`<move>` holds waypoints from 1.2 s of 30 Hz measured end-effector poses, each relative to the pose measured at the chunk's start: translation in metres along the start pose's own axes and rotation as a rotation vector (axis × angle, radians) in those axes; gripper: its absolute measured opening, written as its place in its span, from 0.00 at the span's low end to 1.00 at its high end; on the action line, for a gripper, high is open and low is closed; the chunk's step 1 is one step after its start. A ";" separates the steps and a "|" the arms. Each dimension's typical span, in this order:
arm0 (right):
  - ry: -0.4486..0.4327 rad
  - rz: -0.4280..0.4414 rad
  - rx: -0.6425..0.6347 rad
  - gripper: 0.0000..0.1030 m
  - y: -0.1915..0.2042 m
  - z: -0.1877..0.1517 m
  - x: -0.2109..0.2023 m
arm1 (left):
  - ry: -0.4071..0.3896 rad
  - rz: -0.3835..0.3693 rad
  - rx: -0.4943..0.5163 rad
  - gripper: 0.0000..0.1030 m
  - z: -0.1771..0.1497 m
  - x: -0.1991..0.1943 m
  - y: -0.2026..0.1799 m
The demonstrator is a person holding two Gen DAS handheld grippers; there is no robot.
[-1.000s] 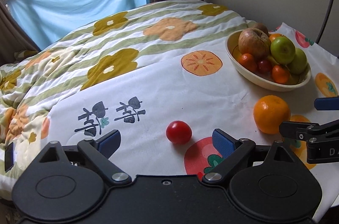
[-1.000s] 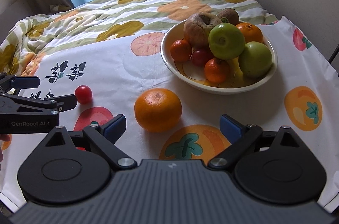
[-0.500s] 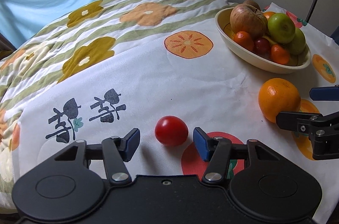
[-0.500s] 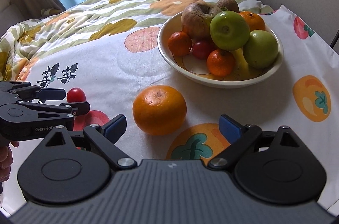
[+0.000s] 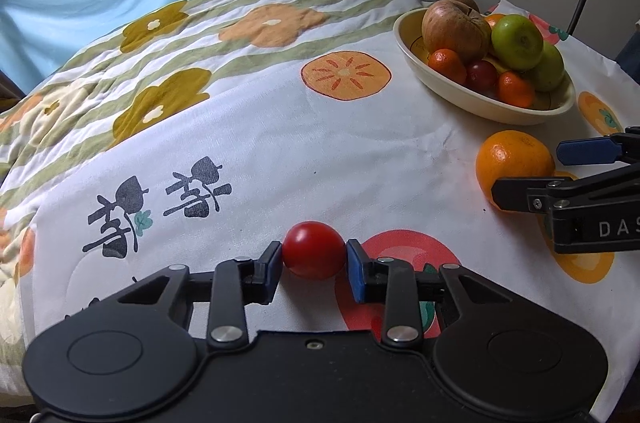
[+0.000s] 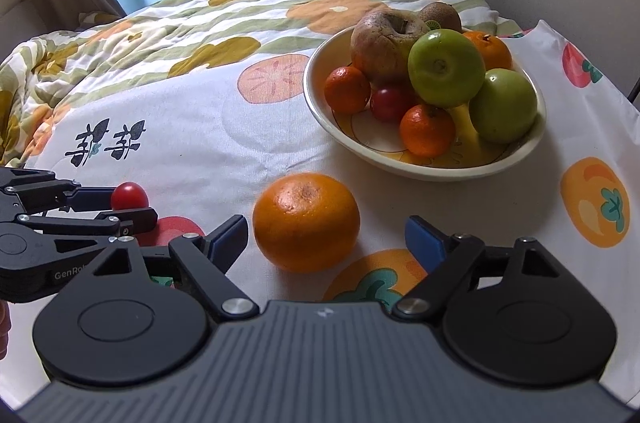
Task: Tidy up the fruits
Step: 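Grasp the cherry tomato with the left tool while the right tool grasps the large orange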
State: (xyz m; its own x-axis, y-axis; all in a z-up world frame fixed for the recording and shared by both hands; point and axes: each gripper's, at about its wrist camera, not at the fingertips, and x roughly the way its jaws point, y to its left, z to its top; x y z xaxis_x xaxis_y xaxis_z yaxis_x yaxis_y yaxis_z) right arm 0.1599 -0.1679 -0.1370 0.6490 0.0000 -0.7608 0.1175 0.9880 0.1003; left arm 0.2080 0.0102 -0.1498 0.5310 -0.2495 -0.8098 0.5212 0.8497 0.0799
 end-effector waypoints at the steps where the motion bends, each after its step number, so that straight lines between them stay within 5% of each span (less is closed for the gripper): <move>1: 0.000 0.002 -0.005 0.94 0.001 0.000 0.001 | 0.002 0.003 -0.003 0.36 -0.001 -0.001 0.000; 8: 0.023 0.022 -0.032 0.87 0.006 0.002 0.008 | 0.008 0.023 -0.028 0.36 -0.009 -0.007 -0.003; 12: 0.030 0.045 -0.039 0.72 0.005 0.004 0.011 | 0.014 0.045 -0.039 0.36 -0.012 -0.012 -0.004; 23: 0.000 0.091 -0.091 0.72 -0.001 0.009 -0.009 | 0.014 0.108 -0.120 0.36 -0.016 -0.036 -0.014; 36: -0.048 0.145 -0.137 0.72 -0.047 0.026 -0.048 | -0.032 0.125 -0.194 0.36 0.009 -0.071 -0.067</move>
State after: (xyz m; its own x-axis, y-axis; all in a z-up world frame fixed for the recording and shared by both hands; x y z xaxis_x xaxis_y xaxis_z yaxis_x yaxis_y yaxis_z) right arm 0.1431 -0.2181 -0.0883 0.6871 0.1399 -0.7130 -0.0811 0.9899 0.1160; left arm 0.1414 -0.0333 -0.0920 0.6062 -0.1483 -0.7813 0.3129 0.9477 0.0628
